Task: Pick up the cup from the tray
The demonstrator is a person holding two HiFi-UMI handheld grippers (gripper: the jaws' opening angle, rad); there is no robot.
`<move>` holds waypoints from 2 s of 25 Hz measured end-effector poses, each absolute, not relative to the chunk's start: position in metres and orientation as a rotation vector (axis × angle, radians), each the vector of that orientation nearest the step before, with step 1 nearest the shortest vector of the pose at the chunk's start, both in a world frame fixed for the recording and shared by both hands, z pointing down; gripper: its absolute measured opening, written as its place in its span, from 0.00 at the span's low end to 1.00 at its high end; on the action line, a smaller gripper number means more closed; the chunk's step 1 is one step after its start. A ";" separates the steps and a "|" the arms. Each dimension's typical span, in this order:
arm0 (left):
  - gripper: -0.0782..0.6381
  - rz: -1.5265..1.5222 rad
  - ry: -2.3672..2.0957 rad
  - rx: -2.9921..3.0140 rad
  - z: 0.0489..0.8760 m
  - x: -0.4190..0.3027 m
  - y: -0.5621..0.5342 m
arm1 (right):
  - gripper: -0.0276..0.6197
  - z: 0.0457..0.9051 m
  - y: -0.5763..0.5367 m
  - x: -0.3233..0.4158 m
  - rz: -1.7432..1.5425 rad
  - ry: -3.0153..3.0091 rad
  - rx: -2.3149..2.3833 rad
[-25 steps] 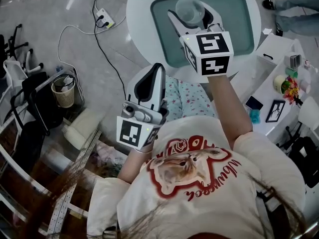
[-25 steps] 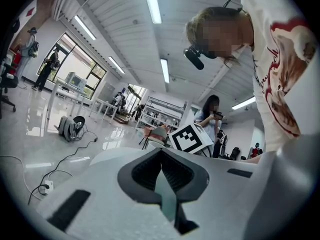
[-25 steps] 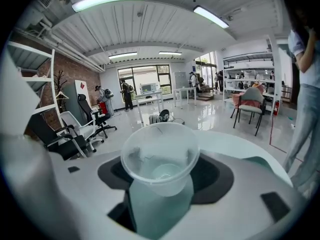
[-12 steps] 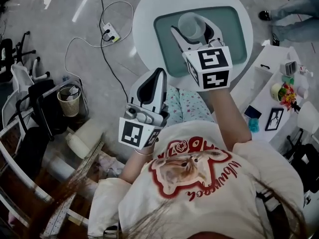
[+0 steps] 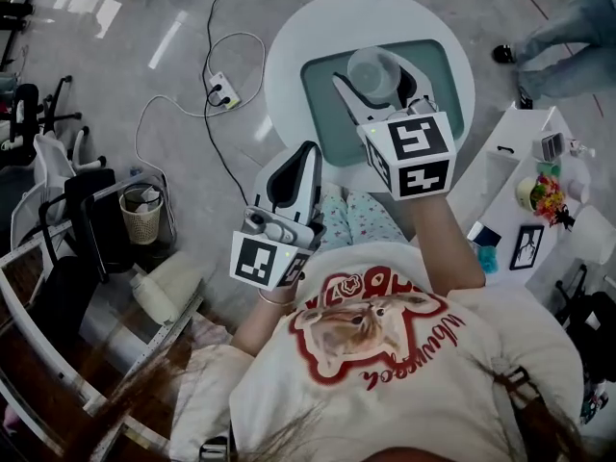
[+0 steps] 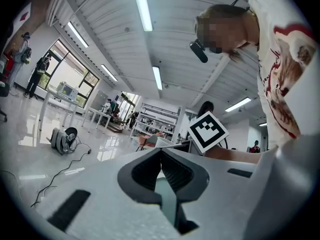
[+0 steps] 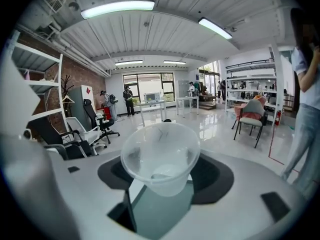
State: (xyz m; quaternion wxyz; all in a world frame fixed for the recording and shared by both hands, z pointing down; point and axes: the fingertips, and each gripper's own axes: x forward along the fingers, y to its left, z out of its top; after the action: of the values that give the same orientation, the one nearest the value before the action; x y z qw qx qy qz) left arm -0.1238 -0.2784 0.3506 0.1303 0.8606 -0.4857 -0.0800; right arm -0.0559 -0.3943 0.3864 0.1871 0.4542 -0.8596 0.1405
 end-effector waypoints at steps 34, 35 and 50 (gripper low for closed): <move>0.13 -0.282 -1.424 2.670 0.280 -0.101 -0.278 | 0.52 0.297 -0.344 -0.047 0.261 -2.561 1.160; 0.13 -0.282 -1.433 2.667 0.282 -0.100 -0.276 | 0.52 0.298 -0.342 -0.047 0.259 -2.565 1.150; 0.13 -0.319 -1.527 2.631 0.285 -0.104 -0.235 | 0.52 0.295 -0.297 -0.038 0.204 -2.598 1.113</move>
State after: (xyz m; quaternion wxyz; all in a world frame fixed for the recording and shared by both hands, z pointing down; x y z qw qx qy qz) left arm -0.1043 -0.2351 0.2848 0.0415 0.8595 -0.4987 -0.1044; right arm -0.0375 -0.2971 0.2951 0.1536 0.3880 -0.9060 0.0712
